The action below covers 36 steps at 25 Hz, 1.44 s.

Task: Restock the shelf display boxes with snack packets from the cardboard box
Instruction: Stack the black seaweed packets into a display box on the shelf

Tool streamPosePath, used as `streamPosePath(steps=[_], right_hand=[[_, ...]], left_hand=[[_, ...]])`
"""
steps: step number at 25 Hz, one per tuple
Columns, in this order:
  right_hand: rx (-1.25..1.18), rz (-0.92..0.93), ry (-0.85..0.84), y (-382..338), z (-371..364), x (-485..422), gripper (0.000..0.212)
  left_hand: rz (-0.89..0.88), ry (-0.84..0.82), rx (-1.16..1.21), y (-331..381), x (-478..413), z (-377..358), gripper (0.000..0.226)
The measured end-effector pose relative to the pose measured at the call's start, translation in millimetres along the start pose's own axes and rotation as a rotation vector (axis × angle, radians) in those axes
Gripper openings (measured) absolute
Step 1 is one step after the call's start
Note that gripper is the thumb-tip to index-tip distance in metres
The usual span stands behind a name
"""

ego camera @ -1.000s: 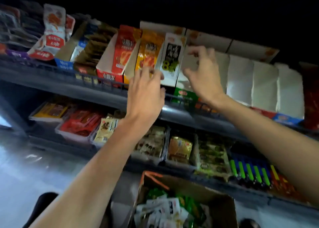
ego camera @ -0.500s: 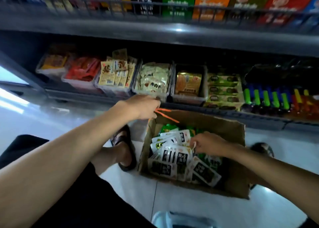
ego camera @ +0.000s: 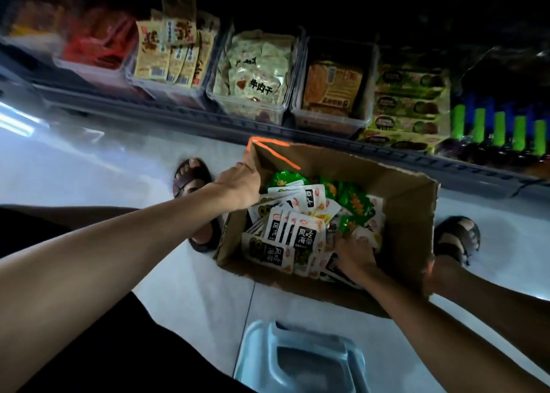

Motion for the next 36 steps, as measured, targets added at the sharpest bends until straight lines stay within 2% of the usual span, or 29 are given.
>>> streamPosePath(steps=[2,4,12,18,23,25,28,30,33,36], right_hand=[[0.001,-0.017,0.052,-1.4,-1.6,-2.3,0.04],[0.011,0.0,0.035,-3.3,-4.5,-3.6,0.031],[-0.022,0.175,0.047,-8.4,-23.0,4.3,0.042],[-0.132,0.282,0.147,-5.0,3.3,-1.7,0.019],[-0.357,0.376,0.194,-51.1,40.2,-7.6,0.02],[-0.327,0.341,0.199,-74.2,30.1,-12.8,0.02],[-0.227,0.204,0.093,-84.2,-0.9,-19.7,0.024],[-0.255,0.155,0.071,-82.1,-12.2,-20.7,0.021],[-0.323,0.181,0.073,-76.6,-8.2,-22.3,0.015],[-0.308,0.302,0.072,-70.8,27.3,-18.0,0.02]], left_hand=[[-0.027,-0.006,-0.03,3.2,1.6,0.8,0.096],[-0.044,-0.031,-0.076,5.8,2.0,2.4,0.097],[-0.046,-0.035,-0.069,5.7,4.0,2.5,0.1],[-0.047,-0.045,-0.084,7.0,5.8,4.7,0.099],[-0.047,-0.032,-0.08,7.0,6.2,6.4,0.099],[-0.05,-0.035,-0.073,4.6,6.8,5.9,0.099],[-0.059,-0.043,-0.052,3.9,6.5,5.1,0.098],[-0.054,-0.03,-0.058,4.5,6.4,4.2,0.096],[-0.058,-0.036,-0.071,5.6,4.5,2.7,0.096],[-0.051,-0.046,-0.032,4.7,3.2,2.7,0.097]])
Point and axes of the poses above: each hand's wrist, its own x-axis away from the middle knuckle, its own z-axis out of the back of the hand, y = z × x, the point moved 5 cm from there along -x, towards the middle knuckle, and after that the axes turned 6 degrees about y, right-handed, at the moved point
